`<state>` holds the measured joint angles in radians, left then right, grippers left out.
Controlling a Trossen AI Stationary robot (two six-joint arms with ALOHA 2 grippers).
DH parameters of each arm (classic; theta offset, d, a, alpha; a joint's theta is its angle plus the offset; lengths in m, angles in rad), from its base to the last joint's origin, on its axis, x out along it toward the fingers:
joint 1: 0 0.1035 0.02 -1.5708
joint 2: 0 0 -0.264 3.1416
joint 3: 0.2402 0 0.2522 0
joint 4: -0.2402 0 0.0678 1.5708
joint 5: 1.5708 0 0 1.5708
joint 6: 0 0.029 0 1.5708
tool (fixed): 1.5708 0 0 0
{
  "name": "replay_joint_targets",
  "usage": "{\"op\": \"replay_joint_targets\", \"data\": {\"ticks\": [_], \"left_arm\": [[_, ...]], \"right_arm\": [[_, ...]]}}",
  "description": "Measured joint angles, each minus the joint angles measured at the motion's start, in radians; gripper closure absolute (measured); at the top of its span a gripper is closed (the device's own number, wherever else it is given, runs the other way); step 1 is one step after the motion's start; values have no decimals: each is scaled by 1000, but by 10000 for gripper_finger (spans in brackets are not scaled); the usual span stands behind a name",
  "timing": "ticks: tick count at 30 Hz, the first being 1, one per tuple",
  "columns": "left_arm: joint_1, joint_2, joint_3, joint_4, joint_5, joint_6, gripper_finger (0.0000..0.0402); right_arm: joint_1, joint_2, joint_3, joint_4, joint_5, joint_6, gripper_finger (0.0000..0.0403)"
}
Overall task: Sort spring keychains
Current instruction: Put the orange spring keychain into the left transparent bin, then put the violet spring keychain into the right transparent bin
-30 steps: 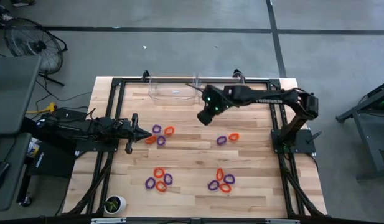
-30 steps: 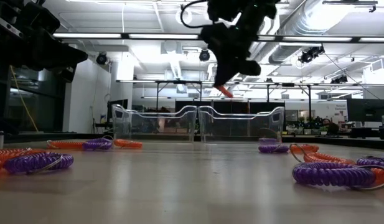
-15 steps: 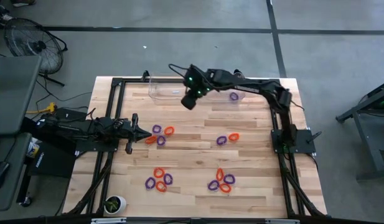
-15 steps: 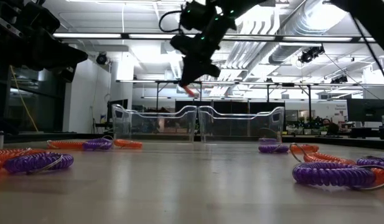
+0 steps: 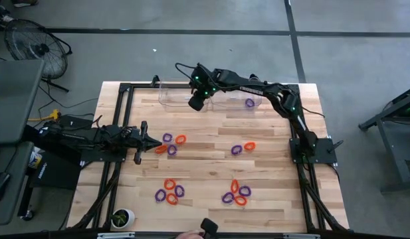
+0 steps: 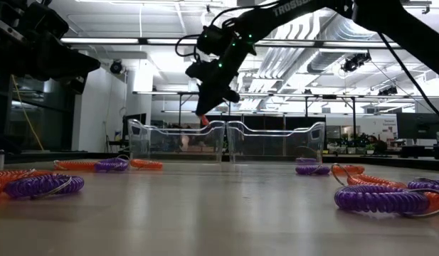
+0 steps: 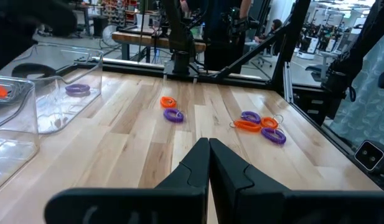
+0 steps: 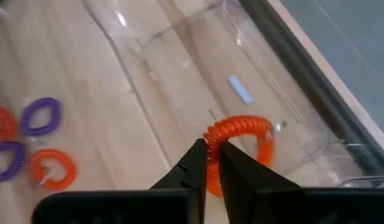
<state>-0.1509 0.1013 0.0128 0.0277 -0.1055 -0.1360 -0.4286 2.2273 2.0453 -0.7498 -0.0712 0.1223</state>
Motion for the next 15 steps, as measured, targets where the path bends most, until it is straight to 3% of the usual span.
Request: {"op": "replay_joint_targets", "data": {"ticks": [15], "left_arm": [[0, 0, 0, 0, 0, 0, 401]], "right_arm": [[-10, 0, 0, -40, 108, -2, 271]]}}
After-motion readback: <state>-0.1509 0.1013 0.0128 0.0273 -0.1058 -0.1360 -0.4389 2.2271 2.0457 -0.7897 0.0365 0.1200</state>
